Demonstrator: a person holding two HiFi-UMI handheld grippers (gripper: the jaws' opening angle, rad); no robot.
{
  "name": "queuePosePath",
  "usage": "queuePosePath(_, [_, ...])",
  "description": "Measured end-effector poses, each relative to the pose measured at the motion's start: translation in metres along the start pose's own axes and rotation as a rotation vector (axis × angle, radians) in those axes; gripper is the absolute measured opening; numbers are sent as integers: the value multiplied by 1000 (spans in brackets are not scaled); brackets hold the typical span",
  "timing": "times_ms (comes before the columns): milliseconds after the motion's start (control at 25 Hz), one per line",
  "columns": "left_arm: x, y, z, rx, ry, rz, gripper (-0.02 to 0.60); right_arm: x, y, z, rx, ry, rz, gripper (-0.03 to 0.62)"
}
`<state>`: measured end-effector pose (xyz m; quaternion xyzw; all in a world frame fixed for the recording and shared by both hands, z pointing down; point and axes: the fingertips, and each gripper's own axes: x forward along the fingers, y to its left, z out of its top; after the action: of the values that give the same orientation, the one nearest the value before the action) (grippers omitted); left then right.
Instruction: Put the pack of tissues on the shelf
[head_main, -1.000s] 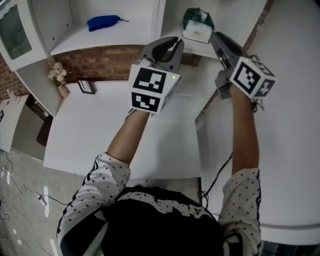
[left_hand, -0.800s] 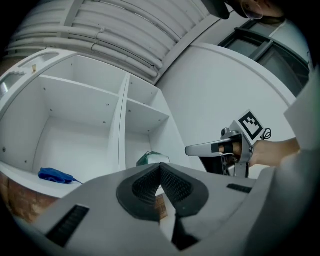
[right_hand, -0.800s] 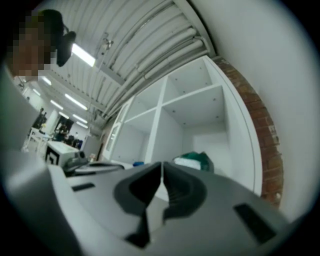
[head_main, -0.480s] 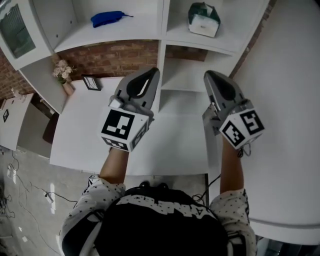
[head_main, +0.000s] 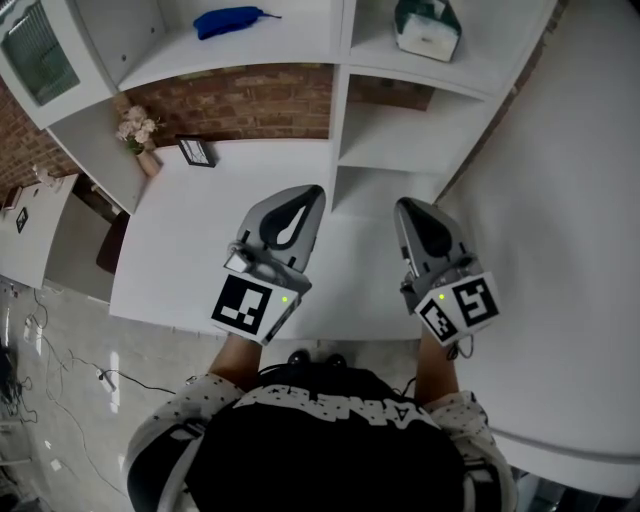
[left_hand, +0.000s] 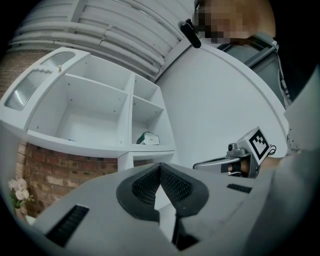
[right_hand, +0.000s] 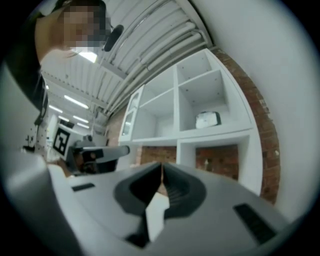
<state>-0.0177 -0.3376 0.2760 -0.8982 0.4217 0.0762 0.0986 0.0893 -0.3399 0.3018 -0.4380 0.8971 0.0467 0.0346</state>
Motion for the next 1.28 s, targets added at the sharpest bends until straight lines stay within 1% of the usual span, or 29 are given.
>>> queuePosePath(160, [-4,-2,-13,-20,26,-3,34,-6,2,-9,35,4,-14,34])
queuePosePath(360, [-5,-1,-10,-23,15,-3,34,-7,3,-14,6,24,-32,34])
queuePosePath(1280, [-15,3,-14,-33,31,14,34,-4,13,-14,20,22,-10,30])
